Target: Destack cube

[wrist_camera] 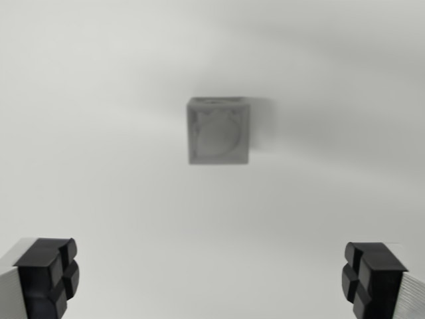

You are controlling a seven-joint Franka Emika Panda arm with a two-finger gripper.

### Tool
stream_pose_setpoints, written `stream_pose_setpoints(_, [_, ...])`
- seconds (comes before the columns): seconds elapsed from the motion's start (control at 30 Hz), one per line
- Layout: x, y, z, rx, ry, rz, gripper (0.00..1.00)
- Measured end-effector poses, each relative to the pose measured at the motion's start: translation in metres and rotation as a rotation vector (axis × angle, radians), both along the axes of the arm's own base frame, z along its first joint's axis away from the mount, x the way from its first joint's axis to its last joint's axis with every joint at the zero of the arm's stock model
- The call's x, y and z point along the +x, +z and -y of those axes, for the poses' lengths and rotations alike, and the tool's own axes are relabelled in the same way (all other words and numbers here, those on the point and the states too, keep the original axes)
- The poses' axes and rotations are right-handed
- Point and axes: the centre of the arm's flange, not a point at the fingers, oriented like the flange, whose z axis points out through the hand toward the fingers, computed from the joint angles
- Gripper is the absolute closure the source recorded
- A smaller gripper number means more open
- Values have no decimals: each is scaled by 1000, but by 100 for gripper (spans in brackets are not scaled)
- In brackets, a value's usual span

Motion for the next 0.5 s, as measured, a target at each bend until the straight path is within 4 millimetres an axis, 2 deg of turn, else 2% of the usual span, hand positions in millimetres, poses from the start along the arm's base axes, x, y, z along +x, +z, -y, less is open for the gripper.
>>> stream_pose_setpoints(0.5, [0, 44, 0, 1, 0, -1, 0])
